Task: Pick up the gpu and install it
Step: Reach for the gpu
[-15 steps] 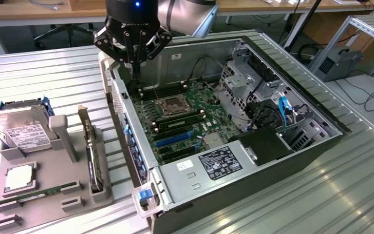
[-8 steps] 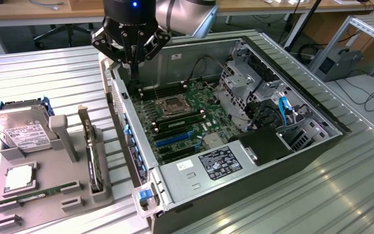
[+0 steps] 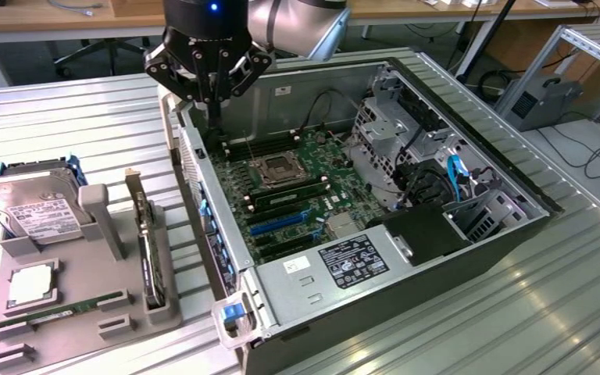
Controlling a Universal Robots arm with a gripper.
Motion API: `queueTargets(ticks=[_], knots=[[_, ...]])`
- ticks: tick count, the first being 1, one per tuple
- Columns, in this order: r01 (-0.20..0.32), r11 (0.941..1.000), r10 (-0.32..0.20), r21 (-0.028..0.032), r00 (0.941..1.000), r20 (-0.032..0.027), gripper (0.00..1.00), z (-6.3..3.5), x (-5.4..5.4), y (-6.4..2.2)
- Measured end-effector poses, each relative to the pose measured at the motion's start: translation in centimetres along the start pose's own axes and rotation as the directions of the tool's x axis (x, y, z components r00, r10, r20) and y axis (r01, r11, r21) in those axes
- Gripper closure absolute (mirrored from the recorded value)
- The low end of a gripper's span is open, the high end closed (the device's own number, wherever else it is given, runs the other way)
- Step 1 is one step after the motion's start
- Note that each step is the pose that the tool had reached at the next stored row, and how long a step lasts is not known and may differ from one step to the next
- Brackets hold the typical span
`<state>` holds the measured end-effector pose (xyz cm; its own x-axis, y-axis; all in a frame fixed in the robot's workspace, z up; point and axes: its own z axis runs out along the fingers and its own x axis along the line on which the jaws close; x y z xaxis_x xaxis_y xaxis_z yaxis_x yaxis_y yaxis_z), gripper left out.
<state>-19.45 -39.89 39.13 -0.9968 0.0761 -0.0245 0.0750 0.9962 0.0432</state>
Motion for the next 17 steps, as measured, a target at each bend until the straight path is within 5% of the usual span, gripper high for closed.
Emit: queueTargets(ticks=[17], knots=[[0.0,1.0,0.0,0.0,1.0,0.0,0.89,0.0,0.95,-0.07]])
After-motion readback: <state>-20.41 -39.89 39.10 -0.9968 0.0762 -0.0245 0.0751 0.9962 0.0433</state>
